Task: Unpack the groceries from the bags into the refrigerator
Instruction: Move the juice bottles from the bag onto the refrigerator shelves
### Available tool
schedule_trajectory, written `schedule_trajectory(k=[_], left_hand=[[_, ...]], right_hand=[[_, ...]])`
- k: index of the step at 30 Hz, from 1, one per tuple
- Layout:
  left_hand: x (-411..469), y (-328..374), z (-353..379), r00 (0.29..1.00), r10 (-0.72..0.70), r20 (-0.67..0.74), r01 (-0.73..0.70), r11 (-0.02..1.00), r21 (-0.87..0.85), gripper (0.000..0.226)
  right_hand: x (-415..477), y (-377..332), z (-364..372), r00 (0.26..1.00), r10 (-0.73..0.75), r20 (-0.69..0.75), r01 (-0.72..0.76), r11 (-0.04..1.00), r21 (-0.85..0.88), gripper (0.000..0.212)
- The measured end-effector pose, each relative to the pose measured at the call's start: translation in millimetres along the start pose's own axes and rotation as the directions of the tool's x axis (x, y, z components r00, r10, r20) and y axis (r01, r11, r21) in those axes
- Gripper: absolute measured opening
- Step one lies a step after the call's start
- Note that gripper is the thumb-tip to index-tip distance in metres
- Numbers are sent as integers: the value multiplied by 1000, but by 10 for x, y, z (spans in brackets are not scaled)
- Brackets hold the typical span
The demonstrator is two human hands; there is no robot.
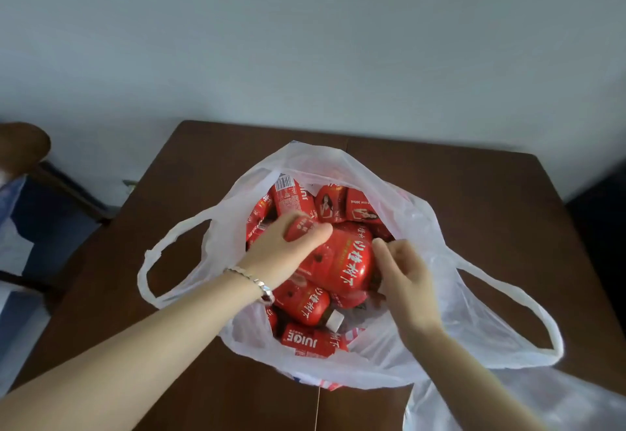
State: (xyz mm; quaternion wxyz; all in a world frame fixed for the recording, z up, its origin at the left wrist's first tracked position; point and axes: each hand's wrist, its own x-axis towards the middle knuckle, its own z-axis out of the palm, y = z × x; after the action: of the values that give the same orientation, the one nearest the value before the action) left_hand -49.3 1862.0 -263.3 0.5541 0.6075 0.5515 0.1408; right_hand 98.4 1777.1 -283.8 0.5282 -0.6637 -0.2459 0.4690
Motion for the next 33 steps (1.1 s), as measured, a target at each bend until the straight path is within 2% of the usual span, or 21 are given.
schedule_trajectory(k=[2,3,4,6,8,11,13,18,21,25,30,33], left_hand=[[49,-127,83,979,-131,159,138,990,-34,40],[95,-173,121,969,-172,178,172,985,15,47],[151,-208,152,973,-184,139,171,980,101,53],[339,-274,232,987,-159,-37,163,948,274,52],[537,-288,348,967,-185,-175,231,927,295,48],[728,-257,579,911,-318,-265,373,908,192,58],[771,-280,687,885,-357,-298,431,870,240,65],[746,-366,766,953,-119,-279,270,752,602,27],[643,-495,898,988,-47,-147,133,738,661,26],[722,-533,893,978,-135,-157,193,871,452,45],[795,-436,1048,967,-249,-51,234,794,562,85],[828,-413,1078,949,-309,-59,298,827,477,95]], right_hand=[[6,-63,-118,984,-154,-88,137,975,-176,30],[-23,-90,-169,966,-242,-88,205,931,-302,31],[-52,-107,-211,942,-329,-60,270,855,-443,29],[-113,-102,-289,904,-426,47,339,645,-685,26],[-143,-67,-358,917,-389,92,305,533,-789,20],[-163,34,-435,945,-314,94,256,527,-810,16],[-173,91,-441,952,-284,116,254,515,-819,16],[-114,159,-415,961,-249,125,236,491,-839,18],[-68,194,-412,965,-226,131,229,489,-841,18],[-51,295,-411,971,-182,158,227,472,-852,18],[-68,415,-401,976,-138,167,212,460,-862,14],[-38,425,-430,979,-125,159,200,476,-856,14]])
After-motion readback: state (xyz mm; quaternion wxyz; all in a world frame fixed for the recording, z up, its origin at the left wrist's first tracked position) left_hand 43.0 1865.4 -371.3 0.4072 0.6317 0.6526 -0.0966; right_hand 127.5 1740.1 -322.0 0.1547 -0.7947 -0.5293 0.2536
